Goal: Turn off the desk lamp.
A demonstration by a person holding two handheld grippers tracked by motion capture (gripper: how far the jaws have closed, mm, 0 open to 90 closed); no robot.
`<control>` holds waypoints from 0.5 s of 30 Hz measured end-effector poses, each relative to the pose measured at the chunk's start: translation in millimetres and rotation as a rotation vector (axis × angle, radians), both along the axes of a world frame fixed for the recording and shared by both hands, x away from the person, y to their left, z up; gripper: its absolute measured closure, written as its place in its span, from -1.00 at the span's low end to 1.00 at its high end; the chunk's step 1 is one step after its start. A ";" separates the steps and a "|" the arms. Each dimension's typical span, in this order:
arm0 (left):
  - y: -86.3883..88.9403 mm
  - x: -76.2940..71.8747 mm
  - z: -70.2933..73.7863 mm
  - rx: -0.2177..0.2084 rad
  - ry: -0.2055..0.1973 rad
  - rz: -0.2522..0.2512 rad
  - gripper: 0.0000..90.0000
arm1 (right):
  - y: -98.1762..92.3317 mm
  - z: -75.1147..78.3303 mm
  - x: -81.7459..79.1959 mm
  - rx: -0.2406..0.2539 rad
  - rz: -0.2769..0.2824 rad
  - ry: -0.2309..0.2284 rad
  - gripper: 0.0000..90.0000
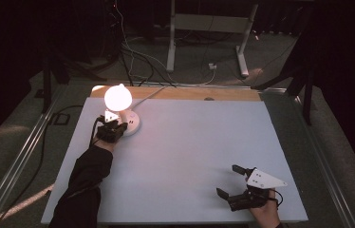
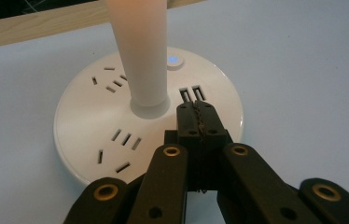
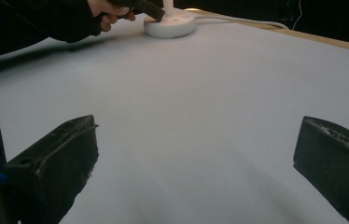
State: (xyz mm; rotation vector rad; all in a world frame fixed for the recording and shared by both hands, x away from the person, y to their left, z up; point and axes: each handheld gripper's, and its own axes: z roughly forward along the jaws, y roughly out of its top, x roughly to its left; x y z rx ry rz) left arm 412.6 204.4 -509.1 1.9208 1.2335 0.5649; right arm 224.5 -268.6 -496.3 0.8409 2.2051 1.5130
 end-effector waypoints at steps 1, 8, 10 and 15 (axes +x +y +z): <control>-0.1 0.2 0.0 0.002 -0.003 0.003 1.00 | -0.1 0.0 0.0 0.000 -0.001 0.000 -1.00; -5.8 0.7 0.6 0.021 -0.013 -0.009 1.00 | -1.0 -0.2 0.3 0.002 -0.003 0.003 -1.00; -8.1 1.0 1.5 0.049 -0.014 -0.008 1.00 | -0.9 -0.3 0.2 0.001 -0.002 0.003 -1.00; -10.1 -1.6 -0.9 0.073 -0.046 -0.007 1.00 | -0.3 0.0 -0.2 0.000 0.002 0.002 -1.00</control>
